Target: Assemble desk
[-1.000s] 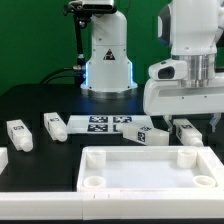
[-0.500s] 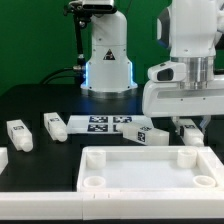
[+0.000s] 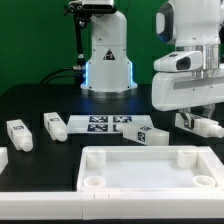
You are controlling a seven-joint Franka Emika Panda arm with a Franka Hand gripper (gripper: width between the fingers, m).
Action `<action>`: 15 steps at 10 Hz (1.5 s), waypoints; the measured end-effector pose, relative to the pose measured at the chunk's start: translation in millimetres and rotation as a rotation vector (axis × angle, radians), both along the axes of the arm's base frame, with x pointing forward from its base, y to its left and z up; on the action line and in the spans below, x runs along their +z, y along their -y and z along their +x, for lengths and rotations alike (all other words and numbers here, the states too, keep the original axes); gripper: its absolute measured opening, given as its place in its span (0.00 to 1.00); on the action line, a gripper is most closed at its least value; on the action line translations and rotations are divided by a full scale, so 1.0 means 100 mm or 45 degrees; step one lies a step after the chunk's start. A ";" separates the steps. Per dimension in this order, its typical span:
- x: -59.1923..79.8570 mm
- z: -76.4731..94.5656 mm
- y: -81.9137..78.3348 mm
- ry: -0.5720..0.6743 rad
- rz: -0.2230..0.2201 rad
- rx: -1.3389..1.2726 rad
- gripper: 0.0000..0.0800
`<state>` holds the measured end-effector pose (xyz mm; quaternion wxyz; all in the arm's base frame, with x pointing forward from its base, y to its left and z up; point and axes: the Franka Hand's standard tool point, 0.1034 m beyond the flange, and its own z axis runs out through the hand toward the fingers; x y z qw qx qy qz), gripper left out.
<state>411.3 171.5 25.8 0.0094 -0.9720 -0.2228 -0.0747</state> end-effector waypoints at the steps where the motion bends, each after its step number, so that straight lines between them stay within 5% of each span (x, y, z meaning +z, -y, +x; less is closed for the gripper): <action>1: 0.00 0.00 0.00 0.004 -0.012 0.081 0.35; 5: 0.03 0.00 -0.28 0.006 -0.085 0.681 0.35; 9: 0.00 -0.02 -0.27 0.014 -0.137 1.001 0.35; 12: 0.00 -0.04 -0.41 -0.012 -0.236 1.589 0.35; 15: -0.04 -0.07 -0.23 -0.006 -0.266 1.833 0.35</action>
Offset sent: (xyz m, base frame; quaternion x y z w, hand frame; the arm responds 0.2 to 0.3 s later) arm 0.0073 0.0448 0.0122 0.0207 -0.0029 -0.3070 0.9515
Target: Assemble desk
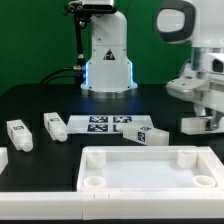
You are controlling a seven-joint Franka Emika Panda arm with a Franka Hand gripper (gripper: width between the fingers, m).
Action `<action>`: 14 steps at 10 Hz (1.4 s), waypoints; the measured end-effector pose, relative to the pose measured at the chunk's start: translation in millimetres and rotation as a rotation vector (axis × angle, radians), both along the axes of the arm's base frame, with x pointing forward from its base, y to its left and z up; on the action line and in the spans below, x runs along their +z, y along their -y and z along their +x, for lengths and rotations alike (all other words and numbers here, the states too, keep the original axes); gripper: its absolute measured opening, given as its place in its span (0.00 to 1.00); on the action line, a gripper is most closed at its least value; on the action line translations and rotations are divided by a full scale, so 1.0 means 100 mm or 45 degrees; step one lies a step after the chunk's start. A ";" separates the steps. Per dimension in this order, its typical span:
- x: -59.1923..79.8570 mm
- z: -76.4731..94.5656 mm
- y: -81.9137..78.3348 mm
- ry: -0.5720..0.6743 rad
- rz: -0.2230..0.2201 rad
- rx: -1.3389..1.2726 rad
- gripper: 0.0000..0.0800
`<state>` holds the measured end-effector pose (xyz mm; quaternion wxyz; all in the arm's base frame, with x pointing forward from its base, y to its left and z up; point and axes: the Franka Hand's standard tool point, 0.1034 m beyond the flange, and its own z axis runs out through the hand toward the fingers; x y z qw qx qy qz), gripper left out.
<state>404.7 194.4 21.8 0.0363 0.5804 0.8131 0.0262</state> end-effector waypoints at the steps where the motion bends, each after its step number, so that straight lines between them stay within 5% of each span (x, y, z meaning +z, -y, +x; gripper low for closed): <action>1: 0.00 -0.01 0.00 0.003 -0.015 0.114 0.35; 6: -0.08 -0.15 -0.05 -0.009 -0.130 0.844 0.35; 14: -0.14 -0.16 0.07 -0.019 -0.149 1.016 0.35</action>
Offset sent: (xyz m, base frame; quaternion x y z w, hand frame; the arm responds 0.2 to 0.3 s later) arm -0.0058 0.0090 -0.0051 0.0231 -0.0121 -0.4773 0.8784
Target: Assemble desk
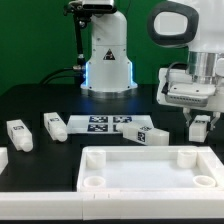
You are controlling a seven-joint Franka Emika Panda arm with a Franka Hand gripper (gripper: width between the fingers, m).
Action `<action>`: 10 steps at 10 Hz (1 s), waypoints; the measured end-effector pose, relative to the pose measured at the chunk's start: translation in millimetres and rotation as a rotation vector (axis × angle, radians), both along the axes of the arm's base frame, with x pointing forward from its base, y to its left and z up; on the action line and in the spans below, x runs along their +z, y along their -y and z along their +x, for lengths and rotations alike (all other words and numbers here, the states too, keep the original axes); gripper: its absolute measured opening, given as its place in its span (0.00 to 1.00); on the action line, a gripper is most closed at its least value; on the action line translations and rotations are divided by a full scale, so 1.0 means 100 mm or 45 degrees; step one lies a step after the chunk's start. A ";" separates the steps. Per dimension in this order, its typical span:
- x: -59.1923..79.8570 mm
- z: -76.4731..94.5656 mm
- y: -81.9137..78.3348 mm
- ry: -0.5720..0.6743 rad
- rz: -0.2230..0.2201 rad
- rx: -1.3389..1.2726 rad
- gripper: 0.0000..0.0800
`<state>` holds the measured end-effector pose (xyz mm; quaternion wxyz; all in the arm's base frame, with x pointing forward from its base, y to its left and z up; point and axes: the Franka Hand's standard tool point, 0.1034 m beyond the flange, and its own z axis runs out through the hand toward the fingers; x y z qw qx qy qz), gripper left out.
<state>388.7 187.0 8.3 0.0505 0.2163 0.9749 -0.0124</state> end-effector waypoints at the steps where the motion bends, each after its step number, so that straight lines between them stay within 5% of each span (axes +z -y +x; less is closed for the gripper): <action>1: 0.00 0.00 0.00 0.000 0.000 -0.016 0.35; 3: 0.01 0.00 0.01 0.003 0.002 -0.059 0.73; 6: 0.29 0.18 0.01 0.071 0.001 -0.267 0.81; 10: 0.42 0.38 -0.05 0.141 0.055 -0.699 0.81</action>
Offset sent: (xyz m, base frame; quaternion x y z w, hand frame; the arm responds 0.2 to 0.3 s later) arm 0.0048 0.0000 0.0124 0.0027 -0.0230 0.0840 0.9962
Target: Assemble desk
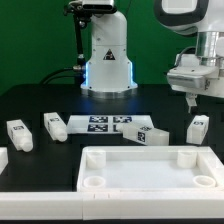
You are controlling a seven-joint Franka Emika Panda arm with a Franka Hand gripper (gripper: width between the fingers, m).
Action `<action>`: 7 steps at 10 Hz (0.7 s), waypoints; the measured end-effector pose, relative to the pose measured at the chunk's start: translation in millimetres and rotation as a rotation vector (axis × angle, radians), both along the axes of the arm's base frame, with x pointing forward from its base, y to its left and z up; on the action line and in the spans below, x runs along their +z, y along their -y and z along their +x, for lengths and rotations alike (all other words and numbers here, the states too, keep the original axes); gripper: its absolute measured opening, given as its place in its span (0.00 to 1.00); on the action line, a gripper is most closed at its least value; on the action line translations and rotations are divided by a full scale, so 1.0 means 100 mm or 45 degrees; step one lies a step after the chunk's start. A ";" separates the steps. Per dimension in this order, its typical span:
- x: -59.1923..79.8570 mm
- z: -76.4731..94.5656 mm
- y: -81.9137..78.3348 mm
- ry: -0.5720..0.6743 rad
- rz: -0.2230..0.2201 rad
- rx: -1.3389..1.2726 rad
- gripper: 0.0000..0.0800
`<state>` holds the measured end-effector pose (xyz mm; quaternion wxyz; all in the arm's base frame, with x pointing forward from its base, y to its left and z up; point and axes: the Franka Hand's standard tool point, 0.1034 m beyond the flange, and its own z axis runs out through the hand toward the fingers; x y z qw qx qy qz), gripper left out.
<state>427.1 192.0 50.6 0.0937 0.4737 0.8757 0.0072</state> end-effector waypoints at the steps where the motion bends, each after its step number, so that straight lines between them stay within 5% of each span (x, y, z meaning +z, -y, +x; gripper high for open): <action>1: -0.01 -0.01 0.01 -0.001 0.006 -0.046 0.81; 4: -0.03 0.00 0.01 0.013 0.057 -0.335 0.81; 7: -0.01 0.10 0.06 0.042 0.176 -0.925 0.81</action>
Offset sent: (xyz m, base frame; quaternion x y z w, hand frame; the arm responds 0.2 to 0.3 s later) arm 0.0000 0.0000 0.0000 0.0000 0.0000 0.1938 0.9810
